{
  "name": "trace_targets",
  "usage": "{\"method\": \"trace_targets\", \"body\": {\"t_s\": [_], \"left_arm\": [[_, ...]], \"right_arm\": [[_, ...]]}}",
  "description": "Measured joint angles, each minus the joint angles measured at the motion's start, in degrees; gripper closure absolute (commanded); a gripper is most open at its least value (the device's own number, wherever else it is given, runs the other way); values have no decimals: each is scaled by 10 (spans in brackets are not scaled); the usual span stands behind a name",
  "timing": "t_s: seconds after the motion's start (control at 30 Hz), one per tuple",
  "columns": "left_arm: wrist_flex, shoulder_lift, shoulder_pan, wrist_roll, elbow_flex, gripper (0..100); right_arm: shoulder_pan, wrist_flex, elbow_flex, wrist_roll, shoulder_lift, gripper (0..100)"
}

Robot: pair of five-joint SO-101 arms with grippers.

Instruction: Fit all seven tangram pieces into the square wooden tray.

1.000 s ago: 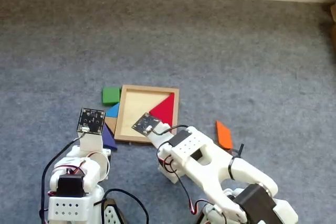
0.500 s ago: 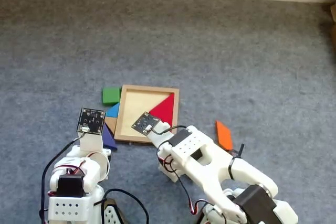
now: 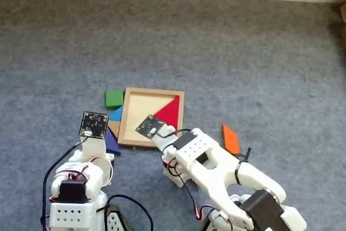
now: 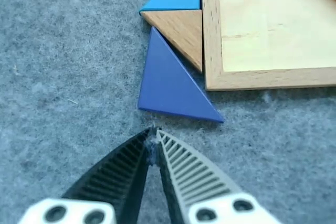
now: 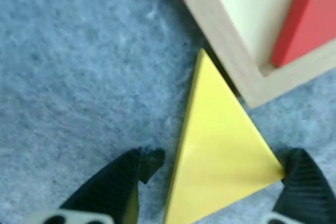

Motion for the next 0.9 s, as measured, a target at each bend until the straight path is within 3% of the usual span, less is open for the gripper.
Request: {"method": "trace_targets", "body": {"t_s": [0.4,0.9], "left_arm": [[0,0,0,0,0,994],[0,0,0,0,0,994]], "right_arm": [[9,0,0,-22,-5,663],[17,18,56,-25,-169,663]]}}
